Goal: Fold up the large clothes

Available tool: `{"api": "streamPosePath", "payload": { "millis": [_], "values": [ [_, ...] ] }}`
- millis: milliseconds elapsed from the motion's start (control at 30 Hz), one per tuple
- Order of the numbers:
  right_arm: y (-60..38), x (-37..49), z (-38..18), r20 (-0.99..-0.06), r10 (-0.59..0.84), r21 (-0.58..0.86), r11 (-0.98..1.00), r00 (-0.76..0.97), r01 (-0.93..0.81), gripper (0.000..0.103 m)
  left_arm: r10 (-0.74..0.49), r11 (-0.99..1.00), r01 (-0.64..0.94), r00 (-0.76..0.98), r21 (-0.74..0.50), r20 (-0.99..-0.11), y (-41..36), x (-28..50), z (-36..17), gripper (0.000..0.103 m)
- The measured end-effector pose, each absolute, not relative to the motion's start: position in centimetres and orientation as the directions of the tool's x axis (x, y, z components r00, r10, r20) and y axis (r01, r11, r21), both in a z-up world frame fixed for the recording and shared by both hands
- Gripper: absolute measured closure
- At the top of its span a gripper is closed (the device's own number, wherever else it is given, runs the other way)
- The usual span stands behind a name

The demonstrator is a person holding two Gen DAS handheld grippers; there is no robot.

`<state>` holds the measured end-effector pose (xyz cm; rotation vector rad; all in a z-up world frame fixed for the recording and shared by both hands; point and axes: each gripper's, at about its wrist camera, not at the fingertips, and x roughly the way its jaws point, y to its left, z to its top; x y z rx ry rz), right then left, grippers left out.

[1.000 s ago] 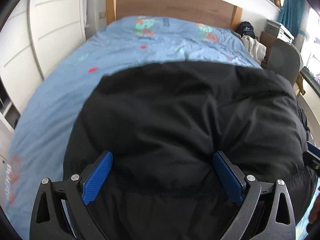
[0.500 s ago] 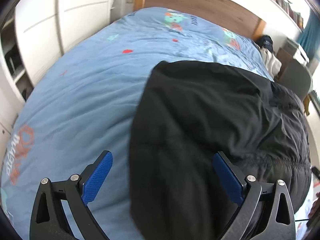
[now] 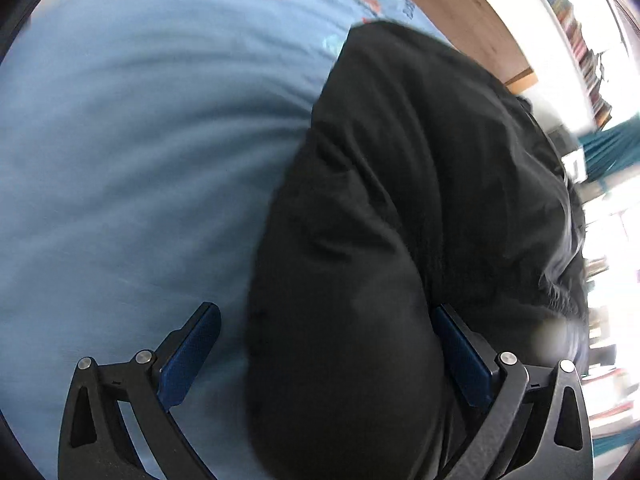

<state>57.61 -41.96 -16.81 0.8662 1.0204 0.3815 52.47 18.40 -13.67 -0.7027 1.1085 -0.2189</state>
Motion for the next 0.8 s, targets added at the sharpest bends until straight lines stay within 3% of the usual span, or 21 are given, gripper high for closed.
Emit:
{"api": "streamPosePath", "payload": {
  "millis": [167,400,467,533,567,667,800],
  "values": [
    [-40.6,59.2,-18.6,-0.503,0.727,0.839,0.54,0.468,0.064,0.0,-0.664,0.614,-0.16,0.423,-0.773,-0.616,18.6,53.2,-15.7,0.001],
    [-40.3,60.0,-19.4,-0.478,0.727,0.849,0.527,0.493,0.044,0.0,-0.721,0.592,-0.055,0.408,-0.804,-0.56,16.2,53.4,-15.6,0.001],
    [-40.1,59.9,-19.5,-0.48,0.719,0.848,0.527,0.502,0.055,0.0,-0.742,0.565,-0.03,0.42,-0.825,-0.523,15.7,53.1,-15.4,0.027],
    [-39.8,59.7,-19.5,-0.472,0.718,0.856,0.512,0.511,0.071,0.002,-0.76,0.533,-0.012,0.431,-0.846,-0.486,15.0,52.8,-15.2,0.044],
    [-39.5,59.8,-19.5,-0.458,0.726,0.866,0.494,0.512,0.075,0.009,-0.767,0.527,0.008,0.436,-0.85,-0.471,14.5,52.7,-14.9,0.055],
    [-38.7,59.4,-18.8,-0.446,0.738,0.873,0.483,0.506,0.064,0.032,-0.753,0.551,0.044,0.456,-0.834,-0.474,13.2,52.4,-13.4,0.068],
    [-37.6,60.0,-16.8,-0.467,0.73,0.854,0.518,0.499,0.042,0.057,-0.711,0.619,0.104,0.495,-0.778,-0.499,11.1,52.5,-10.4,0.076]
  ]
}}
